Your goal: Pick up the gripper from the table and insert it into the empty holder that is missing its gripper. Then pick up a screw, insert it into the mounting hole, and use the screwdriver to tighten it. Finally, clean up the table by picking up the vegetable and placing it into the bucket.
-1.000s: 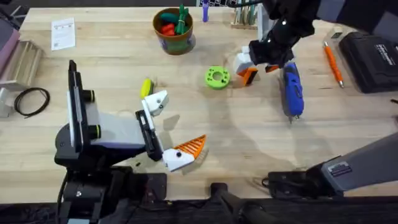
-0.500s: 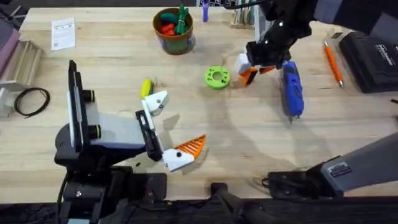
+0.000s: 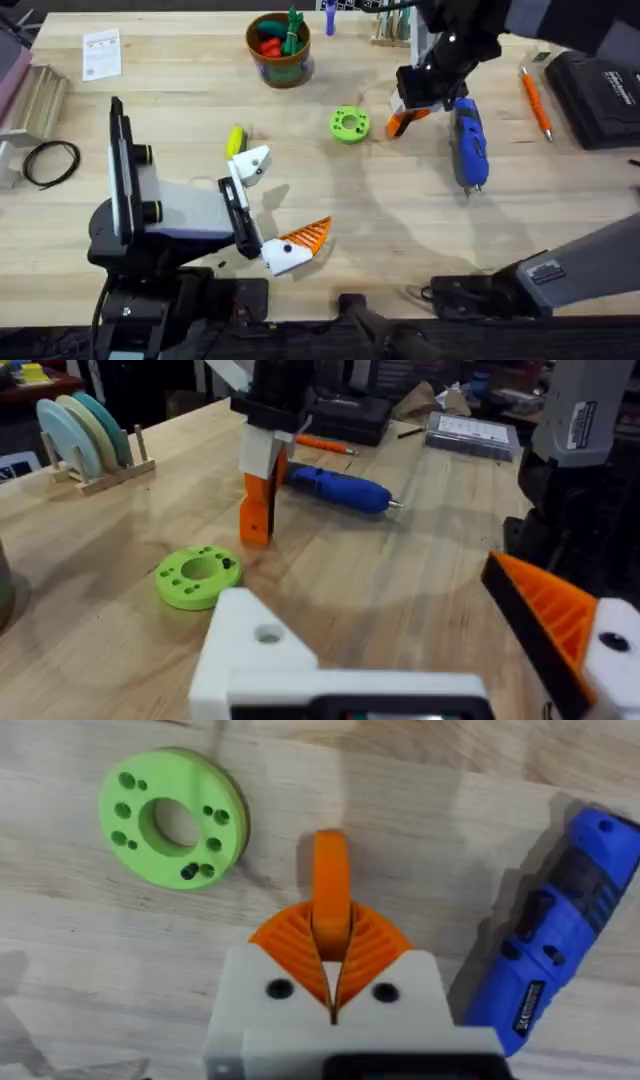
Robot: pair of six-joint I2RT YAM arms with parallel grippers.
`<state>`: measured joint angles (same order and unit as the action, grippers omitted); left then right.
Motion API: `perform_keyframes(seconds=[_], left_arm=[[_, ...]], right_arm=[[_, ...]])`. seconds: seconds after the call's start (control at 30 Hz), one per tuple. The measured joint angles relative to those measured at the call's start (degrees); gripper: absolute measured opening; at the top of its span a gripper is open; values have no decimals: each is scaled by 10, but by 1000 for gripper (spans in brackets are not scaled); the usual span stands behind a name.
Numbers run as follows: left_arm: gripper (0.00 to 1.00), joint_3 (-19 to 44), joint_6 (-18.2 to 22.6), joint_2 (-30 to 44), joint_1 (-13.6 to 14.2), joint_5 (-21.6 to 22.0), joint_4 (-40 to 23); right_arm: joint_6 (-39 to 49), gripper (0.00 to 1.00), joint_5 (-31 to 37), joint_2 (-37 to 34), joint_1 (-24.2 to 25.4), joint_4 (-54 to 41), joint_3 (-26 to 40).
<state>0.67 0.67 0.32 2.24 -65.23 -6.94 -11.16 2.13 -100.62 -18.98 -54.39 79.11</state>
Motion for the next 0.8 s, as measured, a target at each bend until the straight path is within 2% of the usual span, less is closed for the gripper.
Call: perform_keyframes(seconds=[0.13,0.37,0.53,0.8], left_arm=[[985,0,0,0,0,0,0],[985,0,0,0,0,0,0],[985,0,0,0,0,0,0],[985,0,0,0,0,0,0]], right_arm=[[0,11,0,0,0,-6,3],[-12,10,-8,14,0,-62,80],[-21,10,-35,66,0,-67,113],[-39,9,-46,152,0,-70,118]])
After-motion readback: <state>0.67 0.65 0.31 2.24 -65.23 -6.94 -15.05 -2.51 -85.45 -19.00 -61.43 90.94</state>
